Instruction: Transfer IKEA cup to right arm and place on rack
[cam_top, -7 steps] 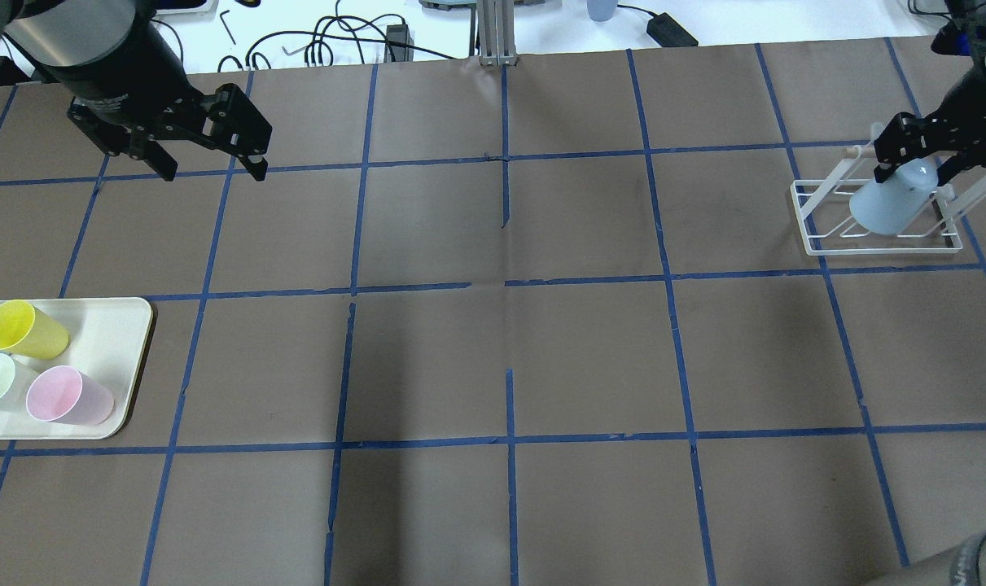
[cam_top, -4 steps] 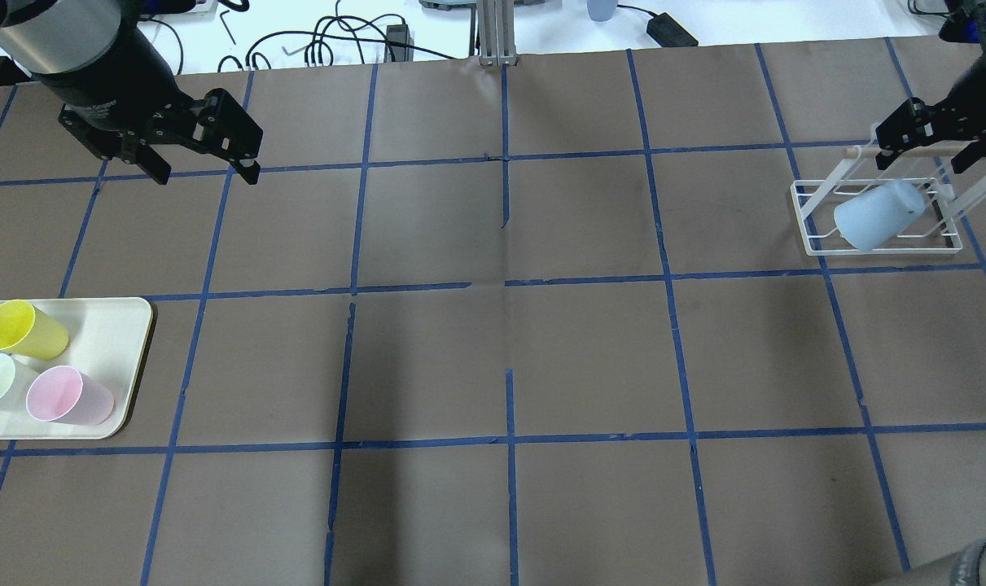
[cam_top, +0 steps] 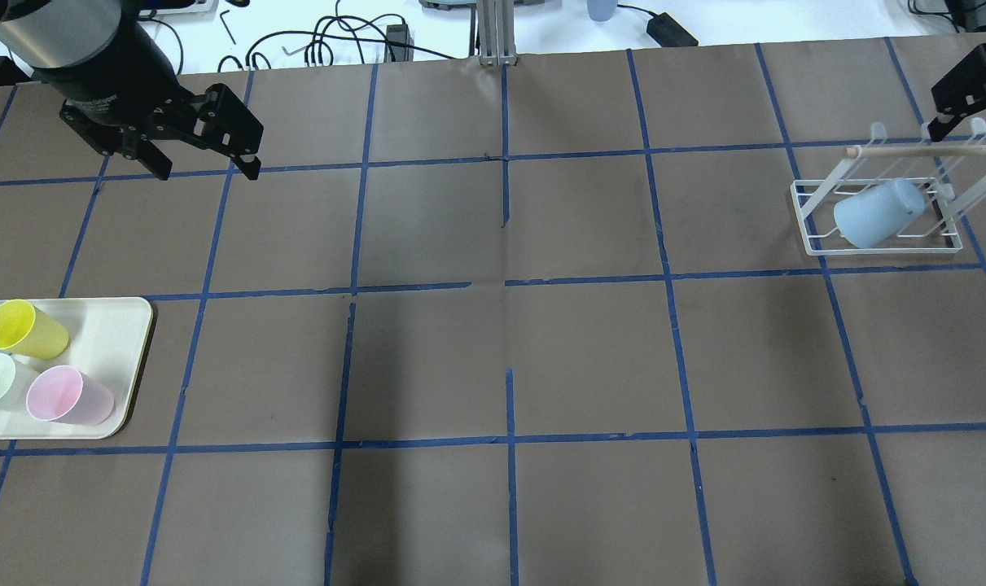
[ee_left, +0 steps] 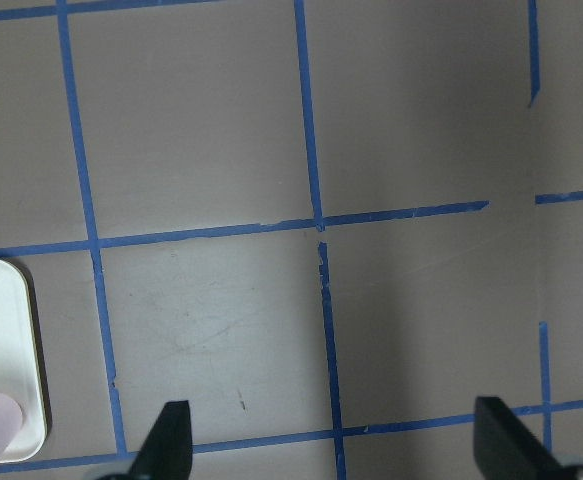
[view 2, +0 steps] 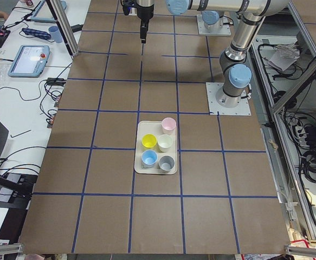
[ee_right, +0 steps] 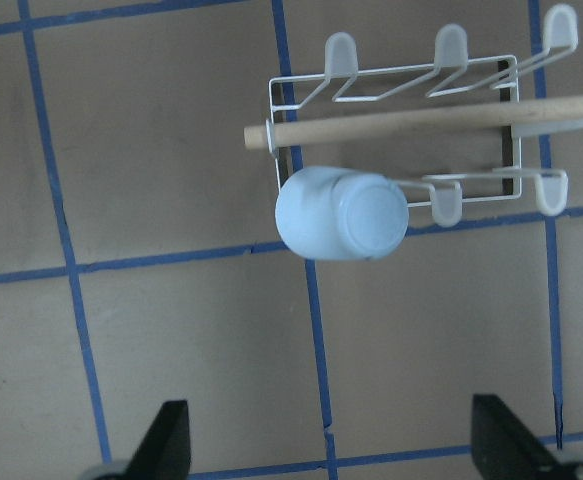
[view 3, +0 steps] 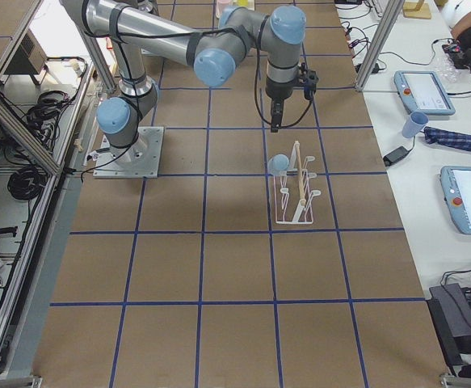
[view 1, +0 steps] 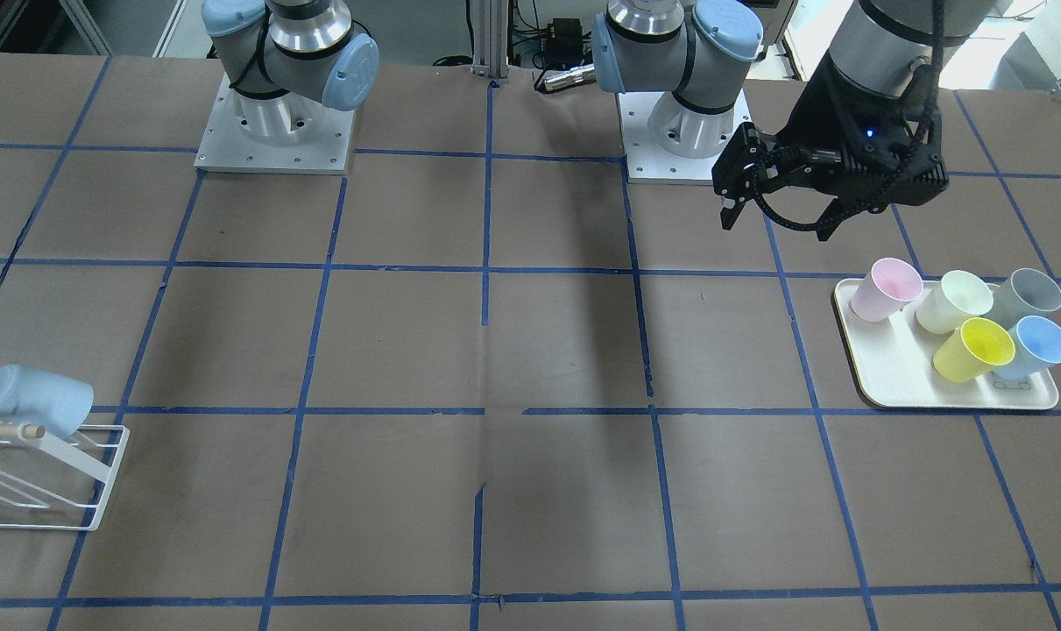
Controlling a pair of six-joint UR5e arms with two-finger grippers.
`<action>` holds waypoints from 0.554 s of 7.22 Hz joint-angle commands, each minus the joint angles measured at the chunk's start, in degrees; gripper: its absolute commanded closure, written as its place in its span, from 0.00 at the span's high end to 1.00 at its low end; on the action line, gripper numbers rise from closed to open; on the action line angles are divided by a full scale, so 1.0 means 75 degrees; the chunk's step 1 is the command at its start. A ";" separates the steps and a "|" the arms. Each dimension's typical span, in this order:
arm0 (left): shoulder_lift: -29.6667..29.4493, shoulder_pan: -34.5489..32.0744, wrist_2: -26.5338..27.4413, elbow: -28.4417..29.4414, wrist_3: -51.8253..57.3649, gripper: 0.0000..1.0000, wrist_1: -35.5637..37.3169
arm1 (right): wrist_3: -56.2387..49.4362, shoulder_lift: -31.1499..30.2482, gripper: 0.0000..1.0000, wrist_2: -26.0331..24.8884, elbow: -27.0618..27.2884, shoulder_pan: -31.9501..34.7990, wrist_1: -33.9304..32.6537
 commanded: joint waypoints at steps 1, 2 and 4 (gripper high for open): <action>0.0048 0.0004 0.0015 -0.0024 0.0029 1.00 0.0000 | 0.0040 -0.0771 1.00 -0.0005 0.0252 0.0002 0.0689; -0.0021 0.0016 0.0016 0.0034 0.0018 1.00 0.0000 | 0.0261 -0.0784 1.00 0.0100 0.0254 0.0048 0.0678; 0.0037 -0.0008 0.0156 0.0000 -0.0204 1.00 -0.0012 | 0.0752 -0.0761 0.99 0.0008 0.0080 0.1260 0.0631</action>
